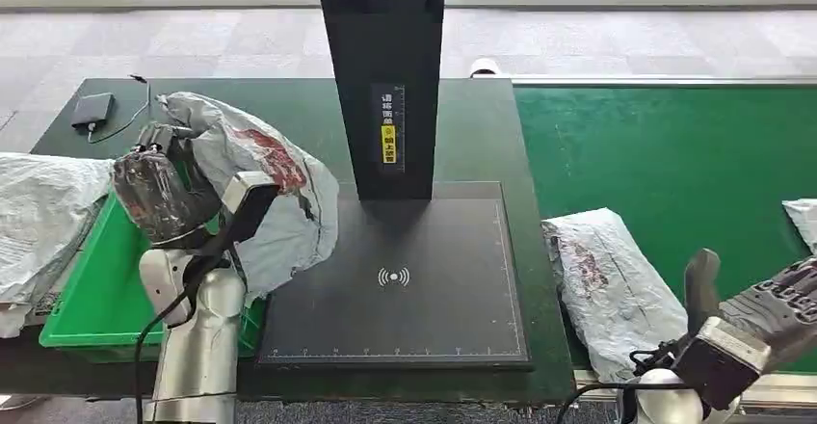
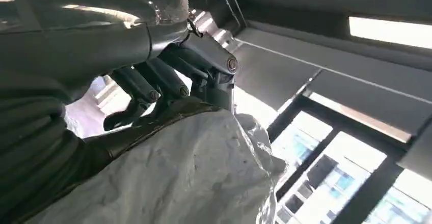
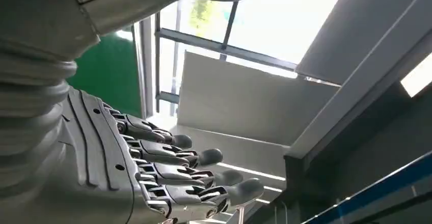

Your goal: Moved the parcel from conveyor to table for the left to box.

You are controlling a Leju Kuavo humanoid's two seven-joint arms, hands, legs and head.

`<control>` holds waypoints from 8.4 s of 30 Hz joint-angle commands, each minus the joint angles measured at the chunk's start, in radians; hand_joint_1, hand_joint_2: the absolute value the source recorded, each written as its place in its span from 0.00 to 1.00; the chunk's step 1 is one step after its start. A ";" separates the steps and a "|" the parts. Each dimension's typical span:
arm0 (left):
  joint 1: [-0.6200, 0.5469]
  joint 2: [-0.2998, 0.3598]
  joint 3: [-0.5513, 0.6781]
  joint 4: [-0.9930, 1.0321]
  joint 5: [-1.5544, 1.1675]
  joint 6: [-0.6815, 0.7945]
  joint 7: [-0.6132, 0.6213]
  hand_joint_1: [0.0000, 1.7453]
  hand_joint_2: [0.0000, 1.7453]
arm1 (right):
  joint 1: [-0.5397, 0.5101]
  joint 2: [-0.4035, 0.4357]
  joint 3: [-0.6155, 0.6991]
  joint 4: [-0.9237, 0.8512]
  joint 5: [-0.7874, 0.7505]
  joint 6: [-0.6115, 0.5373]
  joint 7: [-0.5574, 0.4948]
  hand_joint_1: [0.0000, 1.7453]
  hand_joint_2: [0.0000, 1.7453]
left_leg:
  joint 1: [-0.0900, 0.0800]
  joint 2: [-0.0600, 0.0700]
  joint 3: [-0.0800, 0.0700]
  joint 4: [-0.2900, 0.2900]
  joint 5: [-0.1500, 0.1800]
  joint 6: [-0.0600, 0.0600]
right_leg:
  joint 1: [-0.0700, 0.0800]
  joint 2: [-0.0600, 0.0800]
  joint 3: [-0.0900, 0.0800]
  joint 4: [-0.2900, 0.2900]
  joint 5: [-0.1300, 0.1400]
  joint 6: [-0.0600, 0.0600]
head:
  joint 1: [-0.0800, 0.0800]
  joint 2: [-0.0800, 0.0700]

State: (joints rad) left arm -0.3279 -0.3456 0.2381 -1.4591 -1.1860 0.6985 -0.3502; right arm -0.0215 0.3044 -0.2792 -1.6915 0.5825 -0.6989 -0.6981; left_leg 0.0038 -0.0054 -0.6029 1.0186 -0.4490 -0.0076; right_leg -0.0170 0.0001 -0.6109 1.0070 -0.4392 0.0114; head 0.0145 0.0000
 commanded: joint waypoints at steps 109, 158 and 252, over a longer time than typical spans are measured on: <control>0.305 0.042 -0.259 -0.159 1.136 -0.842 -0.348 0.00 1.00 | -0.307 -0.122 -0.092 1.056 0.670 0.022 0.676 0.00 1.00 | 0.001 0.002 0.004 -0.003 -0.001 -0.002 | 0.001 0.003 0.003 -0.002 -0.001 -0.002 | 0.000 0.000; 0.341 0.027 -0.228 -0.155 1.070 -0.855 -0.348 0.00 1.00 | -0.314 -0.162 -0.069 1.132 0.781 0.145 0.915 1.00 1.00 | 0.002 -0.001 0.009 -0.003 -0.001 -0.002 | 0.002 -0.001 0.010 -0.003 -0.002 -0.002 | 0.000 0.000; 0.177 0.054 -0.332 0.038 1.079 -0.781 -0.348 0.00 1.00 | -0.402 0.042 0.378 1.120 0.160 0.292 0.097 1.00 1.00 | 0.003 -0.001 0.000 -0.002 0.001 -0.005 | 0.003 0.001 -0.001 0.000 -0.001 -0.005 | 0.000 0.000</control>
State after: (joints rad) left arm -0.1104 -0.3040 -0.0774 -1.4775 -0.1030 -0.0874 -0.7012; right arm -0.3719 0.3628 0.0587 -0.6435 0.7458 -0.4112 -0.6058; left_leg 0.0066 -0.0062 -0.6038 1.0172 -0.4481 -0.0127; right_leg -0.0143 0.0012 -0.6135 1.0077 -0.4405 0.0068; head 0.0145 0.0000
